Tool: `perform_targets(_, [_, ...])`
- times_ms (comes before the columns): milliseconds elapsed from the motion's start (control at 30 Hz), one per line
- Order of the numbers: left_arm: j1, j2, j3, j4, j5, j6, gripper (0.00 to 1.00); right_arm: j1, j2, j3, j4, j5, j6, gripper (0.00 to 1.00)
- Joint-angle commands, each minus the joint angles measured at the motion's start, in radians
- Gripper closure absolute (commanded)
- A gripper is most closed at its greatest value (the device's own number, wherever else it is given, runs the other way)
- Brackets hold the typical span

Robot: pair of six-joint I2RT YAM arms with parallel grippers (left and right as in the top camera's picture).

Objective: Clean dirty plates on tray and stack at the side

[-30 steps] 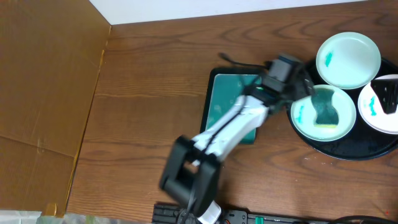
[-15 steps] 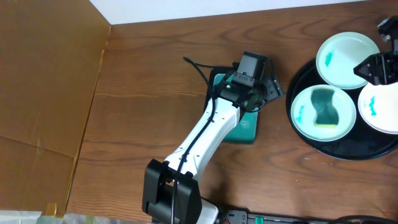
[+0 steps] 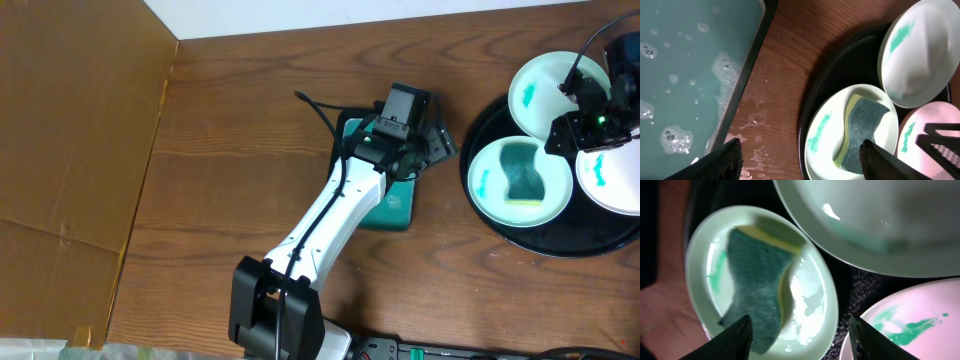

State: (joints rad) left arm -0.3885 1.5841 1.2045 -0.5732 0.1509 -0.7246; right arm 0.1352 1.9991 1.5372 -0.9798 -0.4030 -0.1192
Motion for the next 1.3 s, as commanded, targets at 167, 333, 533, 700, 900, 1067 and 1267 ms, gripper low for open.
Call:
perform_targets(167, [0.004, 0.004, -0.006, -0.002, -0.013, 0.017, 0.24, 0.023, 0.082, 0.013, -0.003, 0.055, -0.089, 0.42])
perform_targets(333, [0.004, 0.004, -0.006, -0.002, -0.013, 0.017, 0.25, 0.042, 0.127, 0.013, 0.016, 0.059, -0.122, 0.43])
perform_targets(533, [0.004, 0.004, -0.006, -0.003, -0.013, 0.017, 0.25, 0.046, 0.148, 0.013, 0.014, 0.119, -0.121, 0.44])
perform_targets(700, [0.002, 0.004, -0.006, -0.003, -0.012, 0.017, 0.25, 0.046, 0.148, 0.013, -0.024, 0.167, -0.12, 0.52])
perform_targets(900, [-0.039, 0.006, -0.006, -0.002, -0.012, 0.018, 0.25, 0.046, 0.148, 0.013, -0.08, 0.166, -0.076, 0.65])
perform_targets(1067, [-0.093, 0.04, -0.006, 0.021, -0.005, 0.017, 0.34, 0.05, 0.148, 0.013, -0.079, 0.167, -0.054, 0.76])
perform_targets(1267, [-0.17, 0.134, -0.006, 0.109, 0.058, 0.017, 0.34, 0.05, 0.148, 0.013, -0.071, 0.166, -0.023, 0.88])
